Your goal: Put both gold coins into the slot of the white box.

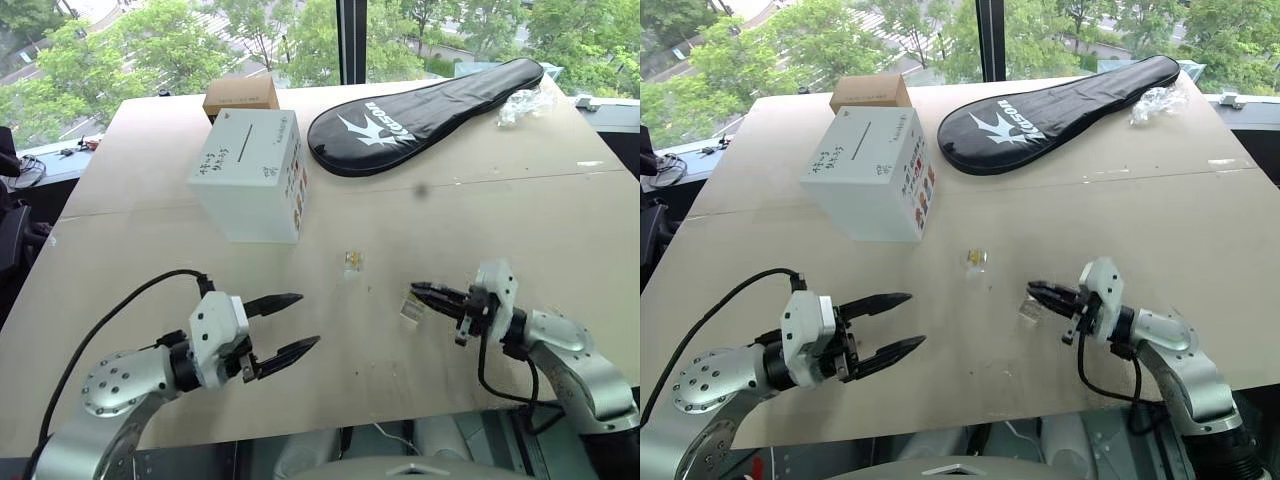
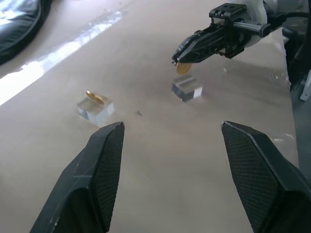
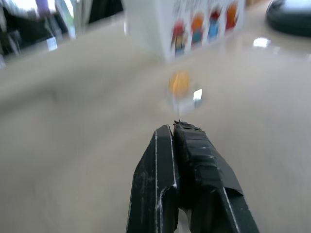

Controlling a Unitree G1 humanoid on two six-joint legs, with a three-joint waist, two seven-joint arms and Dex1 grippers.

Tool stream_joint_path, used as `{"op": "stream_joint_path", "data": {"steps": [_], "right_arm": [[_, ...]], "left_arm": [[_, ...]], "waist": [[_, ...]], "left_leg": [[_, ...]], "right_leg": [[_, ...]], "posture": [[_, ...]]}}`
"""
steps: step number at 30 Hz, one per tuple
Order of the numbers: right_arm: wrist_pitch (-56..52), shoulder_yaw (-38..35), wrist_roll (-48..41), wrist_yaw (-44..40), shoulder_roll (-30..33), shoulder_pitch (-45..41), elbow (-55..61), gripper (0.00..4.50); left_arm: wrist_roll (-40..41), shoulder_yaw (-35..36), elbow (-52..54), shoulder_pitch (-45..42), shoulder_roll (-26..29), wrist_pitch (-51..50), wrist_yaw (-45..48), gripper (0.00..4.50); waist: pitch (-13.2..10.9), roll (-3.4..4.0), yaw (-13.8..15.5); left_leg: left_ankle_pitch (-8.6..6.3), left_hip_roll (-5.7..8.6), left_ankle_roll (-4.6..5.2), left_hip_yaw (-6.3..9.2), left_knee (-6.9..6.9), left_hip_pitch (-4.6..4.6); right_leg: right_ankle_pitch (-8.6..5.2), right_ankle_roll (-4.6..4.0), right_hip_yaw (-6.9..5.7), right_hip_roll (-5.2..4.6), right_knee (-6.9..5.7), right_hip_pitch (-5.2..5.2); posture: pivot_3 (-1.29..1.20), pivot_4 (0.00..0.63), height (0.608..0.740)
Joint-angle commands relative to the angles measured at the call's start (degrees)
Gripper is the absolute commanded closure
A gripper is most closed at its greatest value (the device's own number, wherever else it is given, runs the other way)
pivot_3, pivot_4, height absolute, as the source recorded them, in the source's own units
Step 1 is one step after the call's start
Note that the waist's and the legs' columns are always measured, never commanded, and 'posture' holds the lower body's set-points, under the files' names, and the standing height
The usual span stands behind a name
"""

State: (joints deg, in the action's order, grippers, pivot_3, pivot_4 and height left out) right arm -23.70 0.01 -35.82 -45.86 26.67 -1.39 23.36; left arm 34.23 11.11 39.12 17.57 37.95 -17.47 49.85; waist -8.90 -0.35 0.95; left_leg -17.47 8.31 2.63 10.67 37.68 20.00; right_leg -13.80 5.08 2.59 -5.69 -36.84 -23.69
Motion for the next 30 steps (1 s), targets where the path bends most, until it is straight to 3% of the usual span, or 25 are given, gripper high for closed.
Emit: {"op": "stream_joint_path", "data": {"steps": [1,6,9,18,30], "right_arm": [[-6.8,-3.3,-10.2,4.6,-1.7,-2.9,4.6,4.48],[-15.5,-5.5,-27.8,16.0,-7.6,-11.6,5.1,4.48],[-17.3,-4.9,-36.3,24.1,-13.2,-19.1,3.9,4.48],[-13.8,-5.6,-51.8,40.4,-24.6,-27.4,3.1,4.48],[-13.9,-2.9,-53.8,41.9,-24.4,-27.6,3.3,4.48]], "left_arm": [[11.3,0.0,4.3,-4.5,-2.8,-6.9,-8.5,1.28],[35.1,-1.0,5.9,-17.6,-11.7,-9.7,-25.3,1.28],[42.5,-3.6,2.1,-25.8,-20.4,-8.3,-35.8,1.28],[46.2,-7.4,-0.6,-29.7,-33.1,-5.5,-41.2,1.28],[48.2,-9.1,-1.5,-31.1,-32.4,-7.3,-39.5,1.28]], "waist": [[0.0,0.00,0.0],[0.0,-0.04,0.0],[0.0,0.00,-0.3],[0.0,-0.02,-0.3],[0.0,-0.01,-1.1]], "left_leg": [[0.00,0.00,0.00,0.01,0.00,0.00],[0.01,0.00,-0.01,0.08,0.01,0.00],[0.01,-0.01,-0.02,0.00,0.02,-0.03],[-0.01,-0.06,-0.06,0.01,0.12,0.00],[-0.01,-0.07,-0.06,0.01,0.13,0.00]], "right_leg": [[0.00,0.00,-0.01,0.00,0.00,0.00],[0.01,-0.01,-0.07,0.00,0.00,0.00],[0.02,-0.01,0.02,0.06,-0.03,-0.04],[0.04,-0.05,0.00,0.35,0.02,-0.03],[0.04,-0.05,0.02,0.42,-0.04,-0.05]], "posture": [[0.00,0.150,0.740],[0.00,0.150,0.740],[0.00,0.150,0.740],[0.00,0.150,0.740],[0.00,0.150,0.740]]}}
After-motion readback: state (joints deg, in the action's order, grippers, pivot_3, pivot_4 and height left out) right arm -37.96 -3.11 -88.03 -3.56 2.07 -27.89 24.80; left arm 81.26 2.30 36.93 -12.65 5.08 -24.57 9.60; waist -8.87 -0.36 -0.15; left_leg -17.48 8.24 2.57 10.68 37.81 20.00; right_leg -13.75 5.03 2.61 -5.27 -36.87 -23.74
